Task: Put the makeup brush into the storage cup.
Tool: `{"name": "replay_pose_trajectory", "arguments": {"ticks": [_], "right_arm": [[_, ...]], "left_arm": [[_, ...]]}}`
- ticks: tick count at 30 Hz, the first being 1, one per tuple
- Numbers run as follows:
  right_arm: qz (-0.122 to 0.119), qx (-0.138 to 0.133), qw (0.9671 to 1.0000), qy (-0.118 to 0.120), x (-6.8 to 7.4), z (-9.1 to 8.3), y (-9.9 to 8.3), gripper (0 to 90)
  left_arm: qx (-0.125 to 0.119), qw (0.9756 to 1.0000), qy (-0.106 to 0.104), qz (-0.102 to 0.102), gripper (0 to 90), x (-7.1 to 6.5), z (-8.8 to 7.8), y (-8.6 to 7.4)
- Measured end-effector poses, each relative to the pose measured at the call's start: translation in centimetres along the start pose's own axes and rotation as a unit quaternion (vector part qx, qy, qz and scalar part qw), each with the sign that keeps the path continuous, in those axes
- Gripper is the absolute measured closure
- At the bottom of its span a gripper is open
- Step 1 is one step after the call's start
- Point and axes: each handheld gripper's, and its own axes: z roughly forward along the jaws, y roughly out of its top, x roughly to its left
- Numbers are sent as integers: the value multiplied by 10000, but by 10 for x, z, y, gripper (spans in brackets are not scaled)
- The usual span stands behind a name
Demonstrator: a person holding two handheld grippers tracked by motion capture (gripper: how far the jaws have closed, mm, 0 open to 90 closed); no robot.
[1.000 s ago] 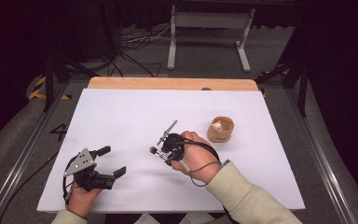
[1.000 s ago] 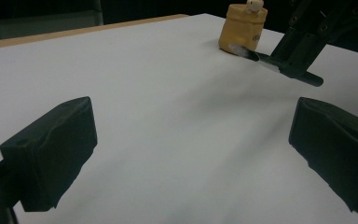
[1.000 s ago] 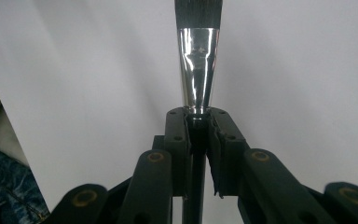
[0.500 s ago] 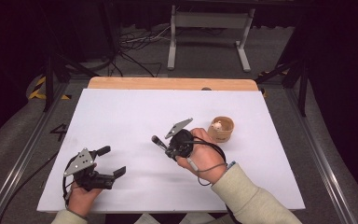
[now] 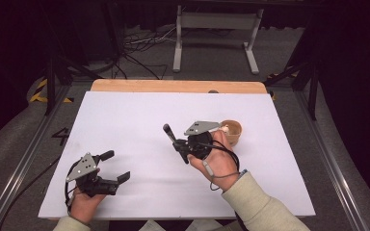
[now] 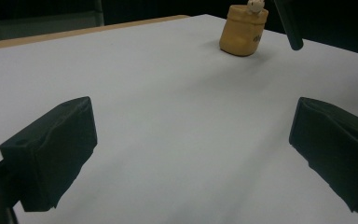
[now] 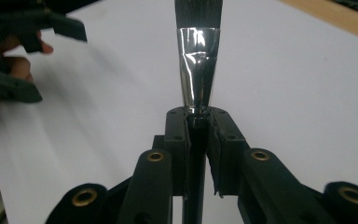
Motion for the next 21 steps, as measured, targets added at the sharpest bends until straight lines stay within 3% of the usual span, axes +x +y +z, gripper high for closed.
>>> {"name": "replay_pose_trajectory", "arguments": {"ticks": [12, 13, 17, 21], "right_arm": [[119, -811, 9966, -100, -12, -12, -9, 795], [111, -987, 9950, -135, -13, -15, -10, 795], [107, -1148, 9932, -171, -16, -17, -12, 794], [183, -1421, 9893, -288, -20, -22, -16, 795]], "left_arm": [[21, 10000, -13, 0, 14, 0, 0, 0], [19, 10000, -17, -6, 14, 0, 0, 0], [-12, 10000, -14, -34, 15, 0, 0, 0], [-21, 10000, -19, -31, 14, 1, -1, 0]]}}
